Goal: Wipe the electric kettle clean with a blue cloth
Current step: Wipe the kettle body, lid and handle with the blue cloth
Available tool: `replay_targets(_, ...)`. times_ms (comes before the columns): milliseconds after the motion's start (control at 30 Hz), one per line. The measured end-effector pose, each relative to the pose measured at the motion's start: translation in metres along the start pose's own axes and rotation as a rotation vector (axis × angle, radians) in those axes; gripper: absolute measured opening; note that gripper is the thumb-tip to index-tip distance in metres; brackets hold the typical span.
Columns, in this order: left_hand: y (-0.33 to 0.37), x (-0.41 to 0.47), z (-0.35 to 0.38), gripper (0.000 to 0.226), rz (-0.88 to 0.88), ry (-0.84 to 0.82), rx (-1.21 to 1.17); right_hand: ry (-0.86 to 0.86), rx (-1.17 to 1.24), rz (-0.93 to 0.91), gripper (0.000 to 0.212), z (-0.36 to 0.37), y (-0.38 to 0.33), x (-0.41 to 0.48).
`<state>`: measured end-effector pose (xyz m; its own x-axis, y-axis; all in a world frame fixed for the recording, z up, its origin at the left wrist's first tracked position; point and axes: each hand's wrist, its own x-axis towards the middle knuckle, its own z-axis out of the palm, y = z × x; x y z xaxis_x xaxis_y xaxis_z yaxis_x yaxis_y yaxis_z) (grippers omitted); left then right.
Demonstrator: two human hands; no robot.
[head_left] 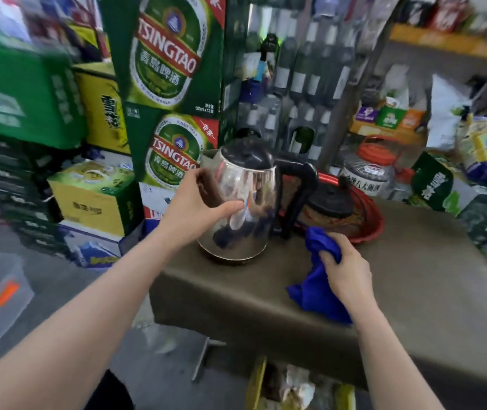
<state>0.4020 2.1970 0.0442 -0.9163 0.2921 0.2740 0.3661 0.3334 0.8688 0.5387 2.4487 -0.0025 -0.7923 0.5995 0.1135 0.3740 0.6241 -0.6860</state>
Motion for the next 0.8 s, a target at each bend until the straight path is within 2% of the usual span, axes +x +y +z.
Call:
replay_targets(133, 0.01, -0.039, -0.001, 0.091, 0.036, 0.06, 0.088, 0.126, 0.251, -0.145, 0.036, -0.032, -0.011, -0.042)
replay_targets(233, 0.013, -0.053, -0.003, 0.084, 0.023, 0.071, 0.156, 0.184, 0.348, -0.259, 0.037, -0.046, -0.034, -0.059)
replay_targets(400, 0.03, -0.048, -0.012, 0.096, 0.077, 0.069, 0.176, 0.255, 0.452, -0.386, 0.038, -0.044, -0.083, -0.054)
replay_targets(500, 0.035, -0.034, -0.011, 0.111, 0.127, -0.02, 0.119, 0.252, 0.473, -0.386, 0.044, -0.022, -0.112, -0.035)
replay_targets(567, 0.034, -0.031, -0.006, 0.111, 0.106, -0.072, 0.033, 0.199, 0.504, -0.375, 0.049, 0.009, -0.118, -0.036)
replay_targets(700, 0.017, -0.031, 0.002, 0.113, 0.103, -0.074, -0.051, 0.217, 0.523, -0.381, 0.057, 0.076, -0.085, -0.075)
replay_targets(800, 0.011, -0.03, 0.003, 0.116, 0.098, -0.066, -0.052, 0.175, 0.496, -0.328, 0.064, 0.094, -0.062, -0.091)
